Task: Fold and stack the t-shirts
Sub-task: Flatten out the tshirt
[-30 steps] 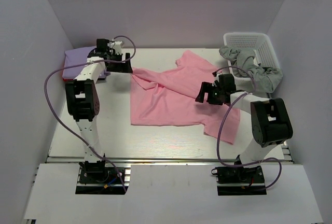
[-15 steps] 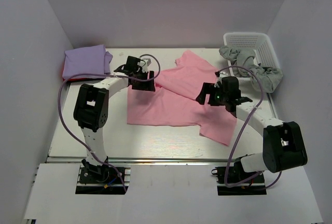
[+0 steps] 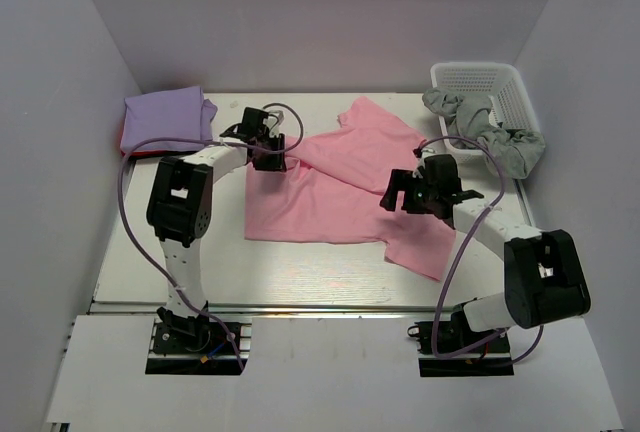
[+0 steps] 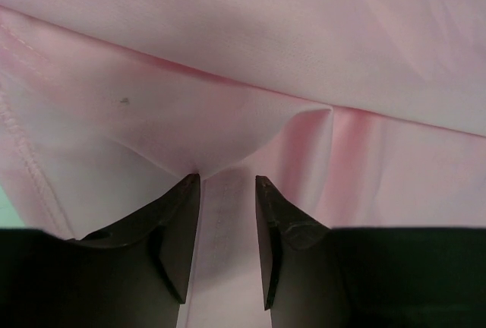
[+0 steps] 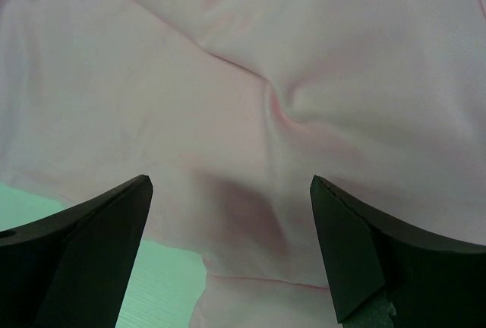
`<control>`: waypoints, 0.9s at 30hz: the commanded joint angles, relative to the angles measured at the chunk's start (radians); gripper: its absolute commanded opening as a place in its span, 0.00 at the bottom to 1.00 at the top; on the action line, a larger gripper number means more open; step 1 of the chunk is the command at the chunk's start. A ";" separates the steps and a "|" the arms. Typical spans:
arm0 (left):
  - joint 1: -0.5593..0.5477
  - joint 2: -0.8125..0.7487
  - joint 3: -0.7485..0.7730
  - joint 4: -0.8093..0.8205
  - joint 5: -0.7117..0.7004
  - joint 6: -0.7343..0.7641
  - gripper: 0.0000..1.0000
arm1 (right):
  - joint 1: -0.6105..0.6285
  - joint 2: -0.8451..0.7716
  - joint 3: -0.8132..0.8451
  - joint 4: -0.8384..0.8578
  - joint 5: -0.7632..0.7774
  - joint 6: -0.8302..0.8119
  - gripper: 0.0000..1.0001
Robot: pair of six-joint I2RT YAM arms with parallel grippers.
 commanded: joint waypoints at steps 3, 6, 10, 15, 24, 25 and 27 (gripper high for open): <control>-0.006 0.015 0.057 0.016 0.015 -0.004 0.46 | -0.004 0.028 0.043 -0.009 0.005 -0.009 0.90; -0.006 0.039 0.081 -0.003 0.001 -0.004 0.46 | -0.005 0.034 0.046 -0.009 0.004 -0.010 0.90; -0.006 0.049 0.092 -0.003 -0.008 -0.013 0.44 | -0.004 0.044 0.052 -0.012 0.001 -0.010 0.90; -0.006 0.058 0.101 -0.003 -0.040 -0.013 0.28 | -0.004 0.067 0.064 -0.018 -0.007 -0.018 0.90; -0.006 -0.057 0.000 0.069 -0.040 -0.022 0.00 | -0.002 0.085 0.070 -0.021 -0.004 -0.017 0.90; -0.006 -0.074 0.000 0.069 -0.054 -0.022 0.00 | -0.002 0.087 0.067 -0.024 0.005 -0.012 0.90; -0.006 -0.105 -0.027 0.043 -0.075 -0.022 0.00 | -0.005 0.097 0.070 -0.021 0.015 -0.004 0.90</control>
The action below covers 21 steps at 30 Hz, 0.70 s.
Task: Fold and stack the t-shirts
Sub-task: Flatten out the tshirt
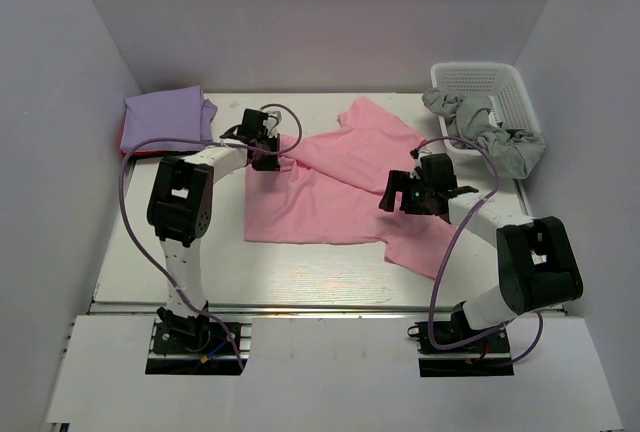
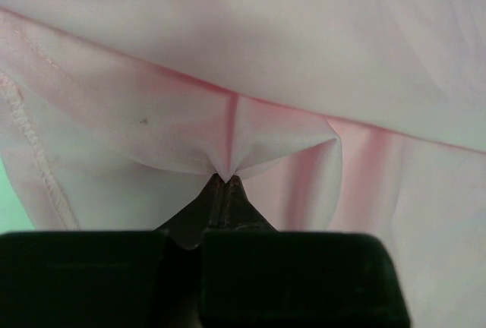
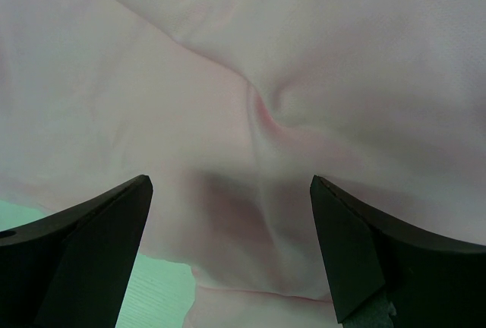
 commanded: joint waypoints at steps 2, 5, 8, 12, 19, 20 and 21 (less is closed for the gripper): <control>0.006 -0.163 -0.023 -0.058 -0.041 -0.007 0.00 | -0.007 0.023 0.042 -0.020 0.046 0.014 0.90; 0.019 -0.186 -0.023 -0.140 -0.106 -0.016 0.00 | -0.003 0.026 0.042 -0.027 0.069 0.024 0.90; 0.019 -0.197 -0.001 -0.264 -0.188 -0.039 0.00 | -0.006 0.026 0.039 -0.030 0.075 0.034 0.90; 0.019 -0.209 0.008 -0.322 -0.189 -0.048 0.00 | -0.008 0.042 0.045 -0.051 0.109 0.047 0.90; 0.019 -0.298 0.019 -0.413 -0.293 -0.093 0.00 | -0.006 0.059 0.048 -0.059 0.121 0.056 0.90; 0.019 -0.318 0.019 -0.413 -0.293 -0.093 0.00 | -0.009 0.060 0.050 -0.057 0.121 0.056 0.90; 0.019 -0.318 0.029 -0.413 -0.293 -0.093 0.00 | -0.008 0.060 0.048 -0.060 0.121 0.053 0.90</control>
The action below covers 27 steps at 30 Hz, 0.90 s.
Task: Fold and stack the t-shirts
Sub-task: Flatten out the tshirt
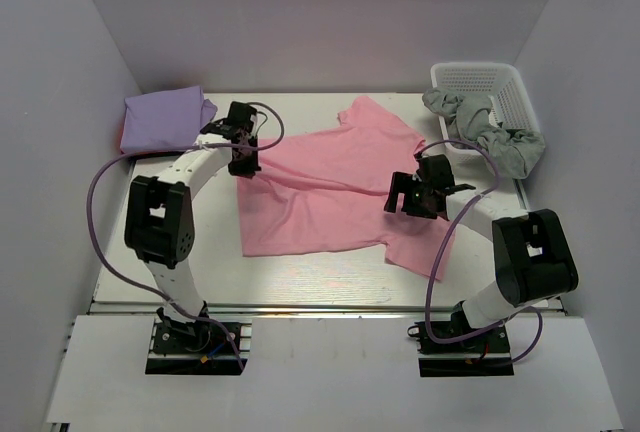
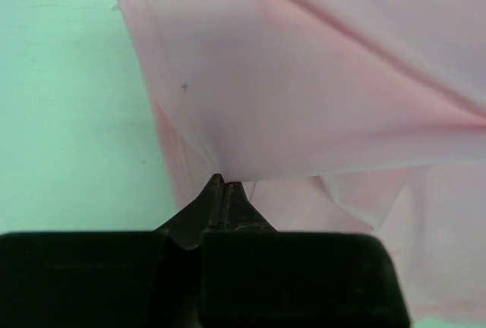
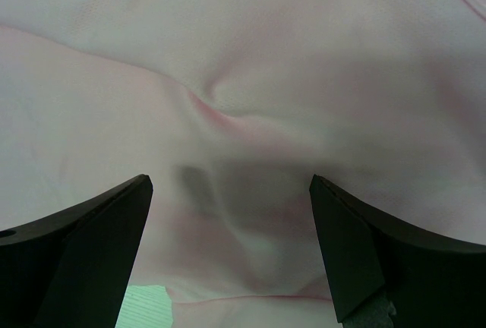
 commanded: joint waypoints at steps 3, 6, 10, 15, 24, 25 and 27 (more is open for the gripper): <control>0.004 -0.124 0.089 -0.037 -0.034 -0.005 0.00 | -0.004 0.010 0.035 -0.013 0.027 0.007 0.90; 0.013 -0.135 0.114 -0.089 -0.068 -0.015 0.00 | -0.004 0.007 0.035 -0.021 0.034 0.004 0.90; 0.013 -0.135 0.151 -0.181 -0.125 -0.033 0.00 | -0.002 0.009 0.044 -0.039 0.029 -0.002 0.90; 0.013 -0.135 0.161 -0.218 -0.154 -0.045 0.05 | -0.004 0.022 0.047 -0.038 0.001 -0.002 0.90; 0.013 0.034 0.141 -0.073 -0.250 -0.070 0.07 | -0.004 0.024 0.053 -0.032 -0.049 -0.021 0.90; 0.022 0.054 0.154 -0.013 -0.250 -0.055 0.06 | -0.002 0.015 0.051 -0.033 -0.051 -0.024 0.90; 0.022 0.120 0.216 0.021 -0.231 -0.039 0.06 | -0.001 0.010 0.048 -0.033 -0.049 -0.030 0.90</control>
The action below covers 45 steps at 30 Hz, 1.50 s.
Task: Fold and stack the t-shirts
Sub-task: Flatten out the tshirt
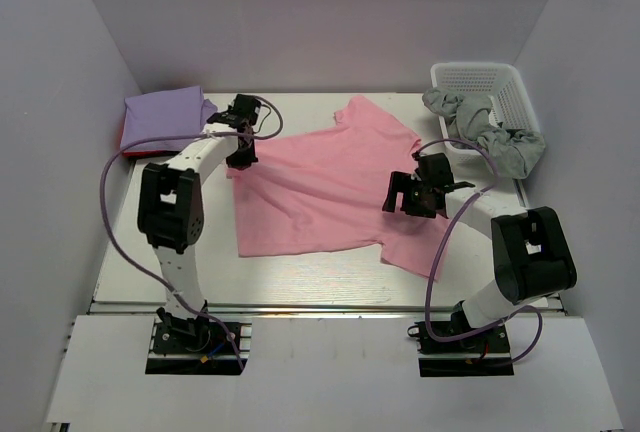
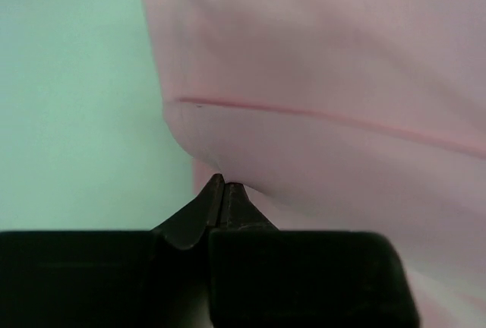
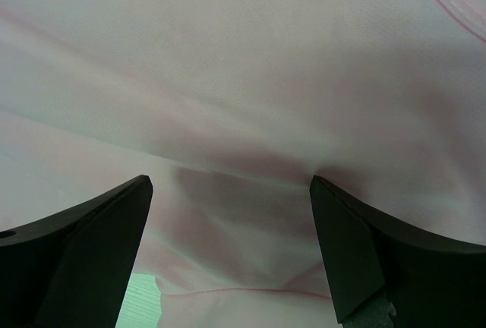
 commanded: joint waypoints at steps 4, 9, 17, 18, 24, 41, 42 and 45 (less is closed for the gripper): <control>0.012 0.150 0.192 0.049 -0.018 0.010 0.60 | 0.001 -0.048 0.016 -0.016 -0.010 -0.024 0.90; 0.012 0.103 0.123 0.016 -0.008 -0.024 0.88 | 0.004 -0.088 -0.015 -0.010 -0.018 -0.026 0.90; 0.000 -0.214 -0.301 0.169 0.086 -0.082 0.88 | 0.002 -0.114 -0.063 0.029 -0.056 -0.020 0.90; 0.000 -0.234 -0.333 0.228 0.104 -0.055 0.88 | 0.002 -0.112 -0.066 0.030 -0.062 -0.018 0.90; 0.009 -0.230 -0.416 0.364 0.213 -0.005 0.76 | 0.004 -0.115 -0.070 0.046 -0.093 -0.020 0.90; 0.018 -0.036 -0.334 0.571 0.222 0.059 0.52 | 0.002 -0.143 -0.073 0.038 -0.056 -0.012 0.90; 0.018 -0.036 -0.334 0.571 0.222 0.059 0.52 | 0.004 -0.142 -0.074 0.038 -0.055 -0.012 0.90; 0.018 -0.036 -0.344 0.582 0.200 0.059 0.50 | 0.004 -0.137 -0.072 0.039 -0.056 -0.011 0.90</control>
